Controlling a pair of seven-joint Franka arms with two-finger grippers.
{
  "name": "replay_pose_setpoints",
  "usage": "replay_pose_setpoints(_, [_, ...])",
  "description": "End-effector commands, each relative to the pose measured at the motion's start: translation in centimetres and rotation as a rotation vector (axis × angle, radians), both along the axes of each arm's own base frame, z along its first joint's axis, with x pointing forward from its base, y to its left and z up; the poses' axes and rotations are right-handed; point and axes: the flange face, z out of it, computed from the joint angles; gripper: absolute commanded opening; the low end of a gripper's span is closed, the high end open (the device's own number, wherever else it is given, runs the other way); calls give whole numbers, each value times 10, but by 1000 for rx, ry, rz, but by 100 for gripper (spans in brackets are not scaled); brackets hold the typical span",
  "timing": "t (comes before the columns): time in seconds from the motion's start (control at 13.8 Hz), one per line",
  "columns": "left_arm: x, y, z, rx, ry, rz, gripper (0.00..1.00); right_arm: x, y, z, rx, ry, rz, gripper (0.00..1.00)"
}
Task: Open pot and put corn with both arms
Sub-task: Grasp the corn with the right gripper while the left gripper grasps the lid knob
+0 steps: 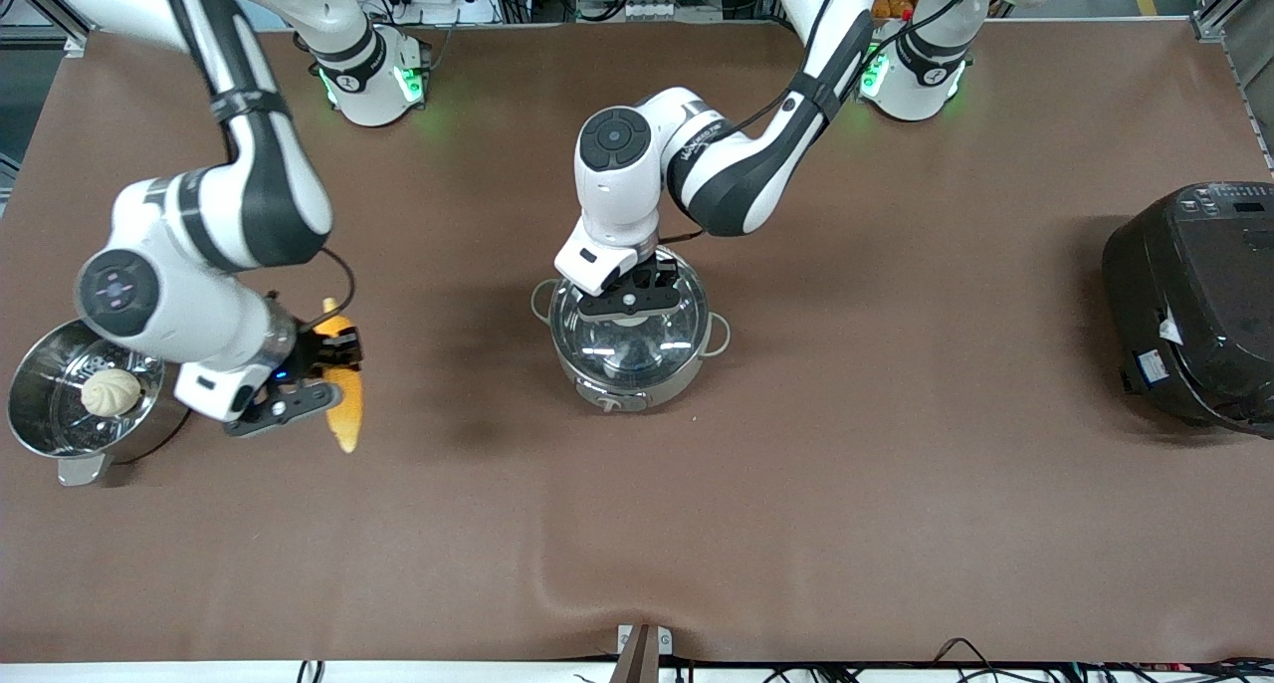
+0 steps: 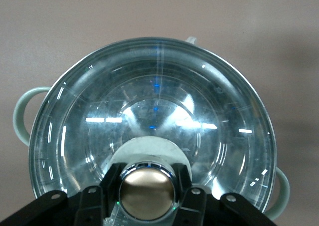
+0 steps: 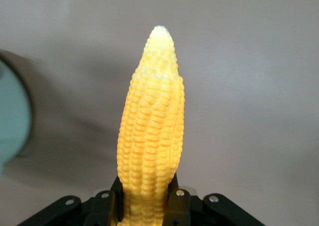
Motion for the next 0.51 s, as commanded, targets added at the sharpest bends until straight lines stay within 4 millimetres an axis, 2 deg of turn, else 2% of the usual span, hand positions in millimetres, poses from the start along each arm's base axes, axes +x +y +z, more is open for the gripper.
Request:
replay_pose_setpoints(0.0, [7, 22, 62, -19, -5, 52, 0, -12, 43, 19, 7, -20, -83, 19])
replay_pose_setpoints(0.07, [24, 47, 85, -31, -15, 94, 0, -11, 51, 22, 7, -28, -118, 20])
replay_pose_setpoints(0.15, [47, 81, 111, -49, -27, 151, 0, -13, 62, 26, 8, -34, -126, 20])
replay_pose_setpoints(0.22, [61, 107, 129, -57, -29, 196, 0, -17, 74, 26, 9, -33, -128, 20])
replay_pose_setpoints(0.29, [73, 136, 139, -43, -12, 241, 0, -22, 89, 25, 5, -29, -156, 20])
replay_pose_setpoints(0.44, [108, 204, 130, 13, 31, 331, 0, -50, 154, 25, -3, -33, -185, 20])
